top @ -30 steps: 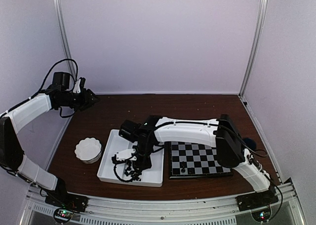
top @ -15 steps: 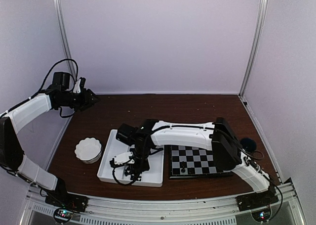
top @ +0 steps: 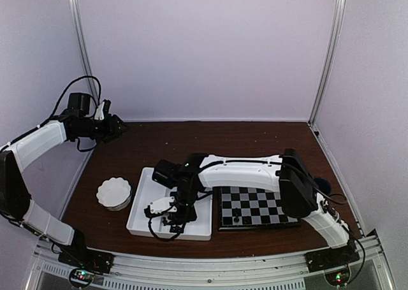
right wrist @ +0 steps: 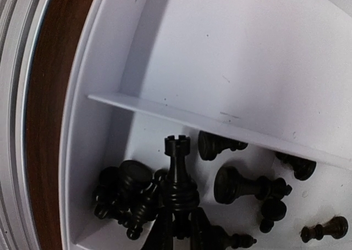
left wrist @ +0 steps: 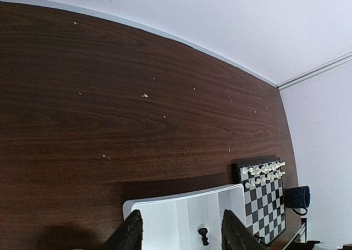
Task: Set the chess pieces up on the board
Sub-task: Pick up the storage box, then pick up the chess pile at the center of the board.
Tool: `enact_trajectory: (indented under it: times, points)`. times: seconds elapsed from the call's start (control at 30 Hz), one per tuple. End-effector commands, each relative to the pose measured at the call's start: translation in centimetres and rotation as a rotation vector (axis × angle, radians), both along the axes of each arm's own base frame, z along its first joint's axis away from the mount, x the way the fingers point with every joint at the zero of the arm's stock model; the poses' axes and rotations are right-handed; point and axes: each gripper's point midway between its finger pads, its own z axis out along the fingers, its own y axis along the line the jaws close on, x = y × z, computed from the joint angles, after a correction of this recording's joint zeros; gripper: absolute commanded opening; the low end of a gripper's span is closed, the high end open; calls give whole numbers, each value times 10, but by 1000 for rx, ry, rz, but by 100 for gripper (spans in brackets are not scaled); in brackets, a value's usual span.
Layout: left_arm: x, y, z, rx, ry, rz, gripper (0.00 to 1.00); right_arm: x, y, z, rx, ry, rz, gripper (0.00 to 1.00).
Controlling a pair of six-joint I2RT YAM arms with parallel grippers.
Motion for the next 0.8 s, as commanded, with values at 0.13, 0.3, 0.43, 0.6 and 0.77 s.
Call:
enact_trajectory:
  times: [0.13, 0.3, 0.43, 0.6, 0.77]
  points:
    - [0, -6, 45, -21, -150, -58, 49, -3, -20, 87, 131, 11, -59, 5]
    - [-5, -28, 59, -90, -213, -157, 49, 3, -35, 116, 192, 41, -110, 5]
    - [-34, -87, 73, -92, -257, -321, 49, 10, -61, 142, 232, 78, -170, 5]
    - [-77, -146, 80, -180, -218, -403, 51, 25, -112, 167, 297, 64, -270, 5]
    - [-122, -194, 68, -319, -168, -486, 51, 32, -167, 170, 310, 63, -365, 6]
